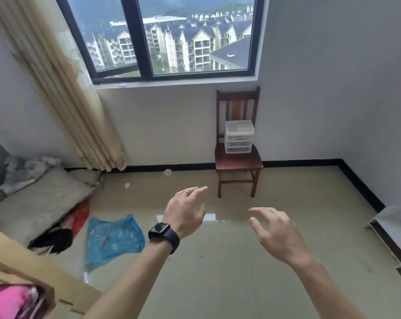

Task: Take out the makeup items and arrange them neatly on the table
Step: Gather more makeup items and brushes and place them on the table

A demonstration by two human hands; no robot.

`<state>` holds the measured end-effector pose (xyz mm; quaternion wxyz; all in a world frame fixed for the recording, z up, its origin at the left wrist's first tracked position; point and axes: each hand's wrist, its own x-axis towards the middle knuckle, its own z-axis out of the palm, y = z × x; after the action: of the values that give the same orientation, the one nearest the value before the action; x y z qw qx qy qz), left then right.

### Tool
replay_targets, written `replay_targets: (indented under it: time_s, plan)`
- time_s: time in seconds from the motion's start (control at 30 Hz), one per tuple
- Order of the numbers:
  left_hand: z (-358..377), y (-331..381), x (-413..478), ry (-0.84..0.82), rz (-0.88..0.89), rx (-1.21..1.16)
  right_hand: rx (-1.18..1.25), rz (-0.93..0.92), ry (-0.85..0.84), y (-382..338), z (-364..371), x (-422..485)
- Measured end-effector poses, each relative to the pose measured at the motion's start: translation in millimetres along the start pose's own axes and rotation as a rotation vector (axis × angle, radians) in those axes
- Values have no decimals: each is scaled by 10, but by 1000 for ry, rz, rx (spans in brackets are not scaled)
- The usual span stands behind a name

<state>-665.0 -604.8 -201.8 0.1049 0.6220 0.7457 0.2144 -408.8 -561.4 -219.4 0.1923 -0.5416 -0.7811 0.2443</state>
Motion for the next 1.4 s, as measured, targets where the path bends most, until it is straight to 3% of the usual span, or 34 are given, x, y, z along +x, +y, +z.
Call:
replay_targets:
  time_s: [0.33, 0.83, 1.07, 1.4]
  plan:
    - [701, 325, 2359, -60, 131, -31, -4, 81, 95, 646, -212, 2036]
    - [1834, 427, 5679, -177, -9, -125, -40, 111, -20, 1789, -580, 5504]
    - [2654, 144, 7122, -311, -159, -272, -86, 132, -147, 2305, -160, 7062]
    - [3734, -260, 8503, -470, -646, -622, -131, 167, -321, 2989, 483, 8803]
